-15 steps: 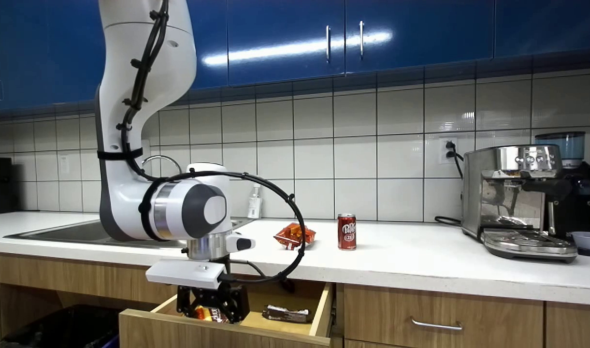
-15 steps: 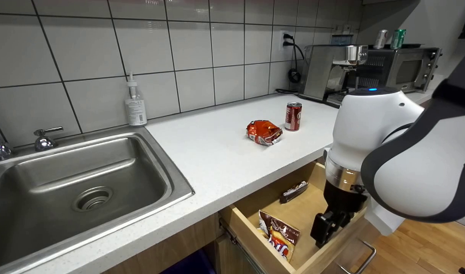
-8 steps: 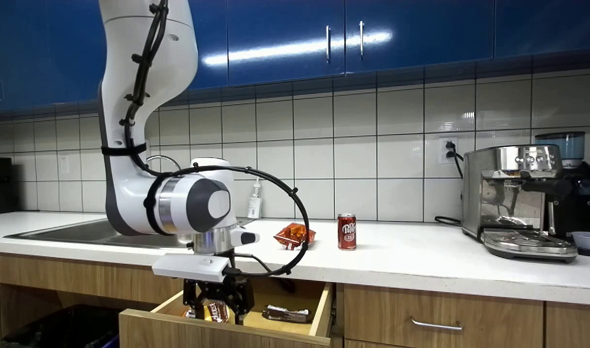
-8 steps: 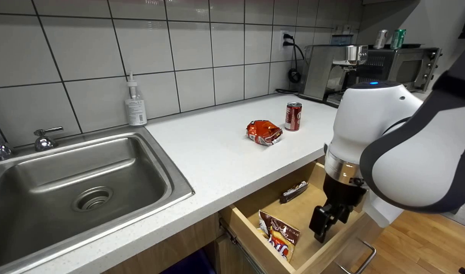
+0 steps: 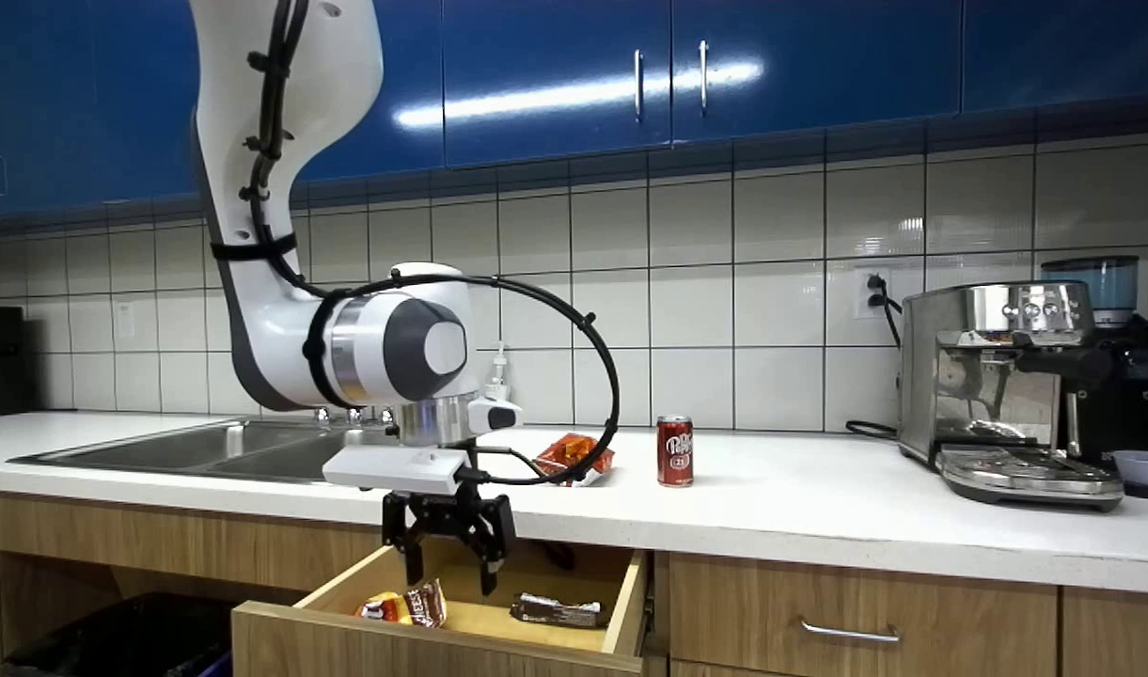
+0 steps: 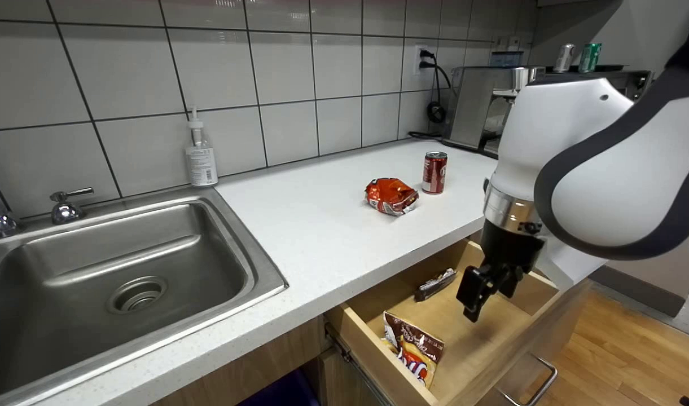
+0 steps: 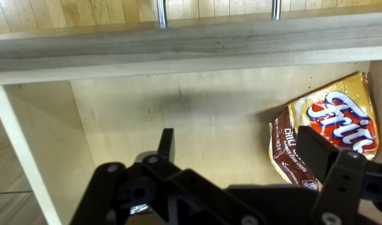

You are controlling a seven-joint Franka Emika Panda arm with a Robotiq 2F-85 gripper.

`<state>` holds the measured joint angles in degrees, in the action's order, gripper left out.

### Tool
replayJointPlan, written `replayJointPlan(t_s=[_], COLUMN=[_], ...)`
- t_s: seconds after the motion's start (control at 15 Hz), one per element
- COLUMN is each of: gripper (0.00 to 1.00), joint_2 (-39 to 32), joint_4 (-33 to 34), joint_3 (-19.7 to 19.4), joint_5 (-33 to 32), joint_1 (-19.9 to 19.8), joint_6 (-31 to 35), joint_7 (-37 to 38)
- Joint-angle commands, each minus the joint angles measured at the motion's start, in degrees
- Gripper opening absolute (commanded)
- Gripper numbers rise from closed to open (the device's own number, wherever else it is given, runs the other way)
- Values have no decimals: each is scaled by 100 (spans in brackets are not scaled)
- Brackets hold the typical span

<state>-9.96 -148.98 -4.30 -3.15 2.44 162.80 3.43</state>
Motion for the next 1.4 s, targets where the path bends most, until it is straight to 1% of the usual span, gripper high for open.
replayJointPlan(t_s=[0.0,0.47,0.93,1.33], gripper=[100,100,100,100], joint_2=[406,520,328,94], joint_4=[143,700,1376,1911], joint_3=[-128,-200,-456,-562], joint_5=[-283,-207,-458,-382], joint_1=[-66,-399,-652,-828], joint_6=[-549,-949,-1034,-1019], joint_7=[229,32,127,53])
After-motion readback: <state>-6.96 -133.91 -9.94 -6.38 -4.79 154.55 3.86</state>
